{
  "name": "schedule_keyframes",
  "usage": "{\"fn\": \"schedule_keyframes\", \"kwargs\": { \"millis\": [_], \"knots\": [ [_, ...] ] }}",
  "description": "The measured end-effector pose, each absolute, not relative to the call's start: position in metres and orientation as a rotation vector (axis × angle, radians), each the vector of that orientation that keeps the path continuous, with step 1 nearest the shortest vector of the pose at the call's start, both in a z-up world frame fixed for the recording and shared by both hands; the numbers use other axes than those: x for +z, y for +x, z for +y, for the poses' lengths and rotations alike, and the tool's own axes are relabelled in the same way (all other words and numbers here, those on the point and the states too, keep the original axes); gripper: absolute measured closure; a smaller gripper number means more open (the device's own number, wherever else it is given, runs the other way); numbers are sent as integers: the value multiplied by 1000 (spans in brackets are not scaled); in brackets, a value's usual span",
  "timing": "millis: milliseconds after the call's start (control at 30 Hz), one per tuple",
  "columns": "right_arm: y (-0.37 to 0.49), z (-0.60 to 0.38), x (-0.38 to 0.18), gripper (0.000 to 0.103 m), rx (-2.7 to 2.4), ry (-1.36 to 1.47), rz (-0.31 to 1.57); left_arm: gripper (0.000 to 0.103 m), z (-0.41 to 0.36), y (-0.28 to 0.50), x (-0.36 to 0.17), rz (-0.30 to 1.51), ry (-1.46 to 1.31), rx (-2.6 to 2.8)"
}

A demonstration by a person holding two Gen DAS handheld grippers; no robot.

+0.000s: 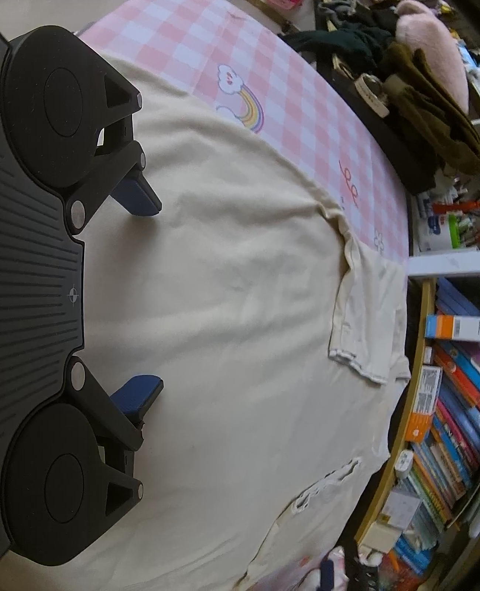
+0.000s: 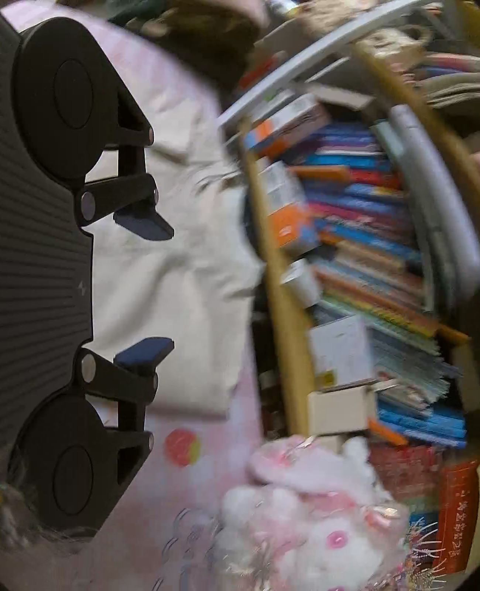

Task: Fold clothes
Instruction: 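Grasp the shirt side edge with the right gripper and fold it over the body, then release the folded side and open the right gripper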

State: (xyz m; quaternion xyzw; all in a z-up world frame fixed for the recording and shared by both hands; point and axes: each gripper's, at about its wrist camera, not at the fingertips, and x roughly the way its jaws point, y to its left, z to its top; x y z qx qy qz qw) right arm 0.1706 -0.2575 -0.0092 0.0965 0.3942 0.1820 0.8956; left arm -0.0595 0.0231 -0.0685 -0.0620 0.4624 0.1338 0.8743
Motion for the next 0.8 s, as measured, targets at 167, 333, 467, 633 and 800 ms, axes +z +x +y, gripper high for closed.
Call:
{"fn": "schedule_keyframes", "kwargs": {
  "millis": [167, 333, 467, 633, 800],
  "knots": [
    [145, -216, -22, 49, 512, 14, 828, 8, 18, -56, -67, 964, -106, 263],
    [130, -178, -44, 72, 592, -190, 858, 8, 16, -57, -63, 957, -85, 267],
    [129, -185, -40, 95, 535, -178, 817, 8, 16, -59, -62, 960, -81, 281],
    [121, -189, -34, 95, 543, -137, 799, 8, 12, -56, -62, 964, -79, 279],
    [123, -191, -49, 77, 548, -103, 862, 8, 2, -54, -58, 956, -54, 260]
  ]
}}
